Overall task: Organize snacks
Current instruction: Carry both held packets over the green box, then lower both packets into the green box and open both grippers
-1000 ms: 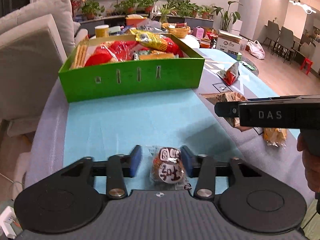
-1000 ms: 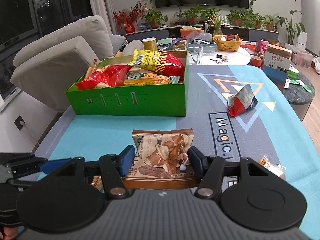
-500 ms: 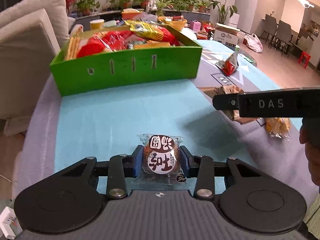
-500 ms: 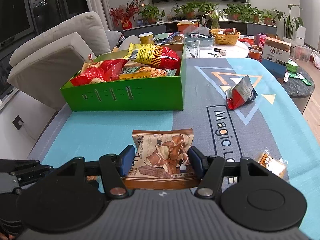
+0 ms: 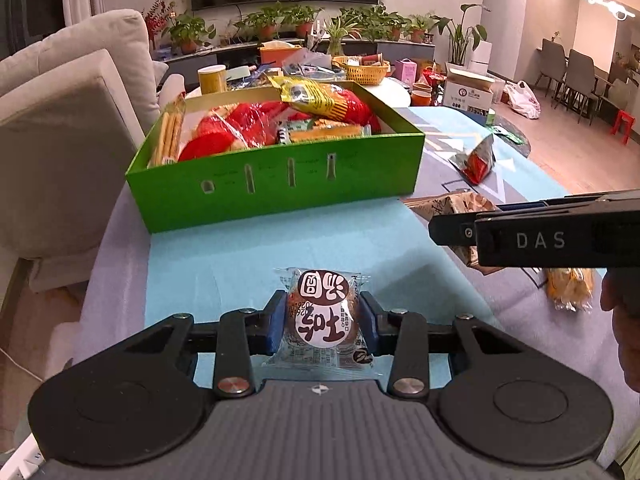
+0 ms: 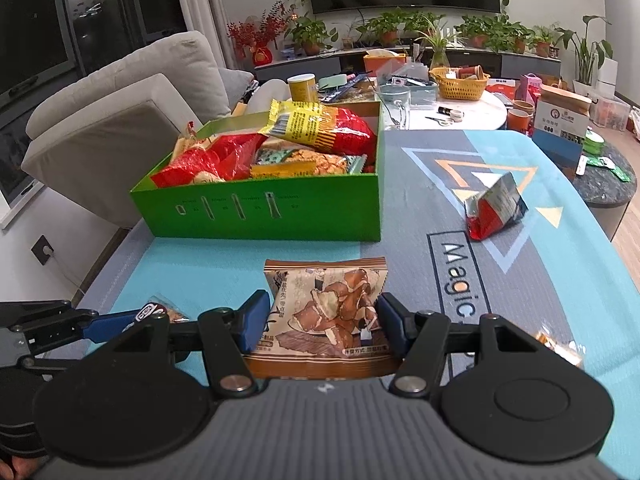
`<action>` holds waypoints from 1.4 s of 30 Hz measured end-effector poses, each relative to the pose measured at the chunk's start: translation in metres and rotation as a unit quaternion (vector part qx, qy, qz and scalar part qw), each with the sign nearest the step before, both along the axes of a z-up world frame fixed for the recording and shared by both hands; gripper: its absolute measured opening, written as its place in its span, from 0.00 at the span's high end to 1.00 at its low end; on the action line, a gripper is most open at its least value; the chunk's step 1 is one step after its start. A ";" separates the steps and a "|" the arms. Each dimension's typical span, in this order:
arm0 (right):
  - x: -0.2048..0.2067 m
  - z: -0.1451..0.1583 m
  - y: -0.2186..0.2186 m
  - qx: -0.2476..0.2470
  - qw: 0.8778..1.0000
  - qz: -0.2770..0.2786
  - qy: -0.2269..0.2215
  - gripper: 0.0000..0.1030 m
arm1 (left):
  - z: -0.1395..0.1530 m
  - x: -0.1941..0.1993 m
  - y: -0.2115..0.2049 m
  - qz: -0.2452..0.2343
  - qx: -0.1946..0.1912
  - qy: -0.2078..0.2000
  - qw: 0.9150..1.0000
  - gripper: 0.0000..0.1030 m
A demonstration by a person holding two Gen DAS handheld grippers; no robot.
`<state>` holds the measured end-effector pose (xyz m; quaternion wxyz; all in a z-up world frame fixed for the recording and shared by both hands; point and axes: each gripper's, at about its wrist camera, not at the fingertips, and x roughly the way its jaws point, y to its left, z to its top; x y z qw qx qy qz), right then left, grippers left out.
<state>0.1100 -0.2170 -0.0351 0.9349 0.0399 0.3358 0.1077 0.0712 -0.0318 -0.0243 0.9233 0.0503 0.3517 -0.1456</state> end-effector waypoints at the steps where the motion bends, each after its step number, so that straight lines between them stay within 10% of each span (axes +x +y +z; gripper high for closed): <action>1: 0.001 0.001 0.001 0.000 1.000 0.001 -0.001 0.54 | 0.002 0.002 0.000 0.000 0.000 -0.002 1.000 0.66; 26: 0.071 0.069 0.026 0.035 0.997 0.006 -0.067 0.54 | 0.073 0.096 0.031 0.044 -0.062 -0.060 0.995 0.66; 42: 0.122 0.053 0.020 0.056 0.997 -0.022 -0.045 0.54 | 0.065 0.173 0.029 0.083 -0.083 -0.066 0.991 0.66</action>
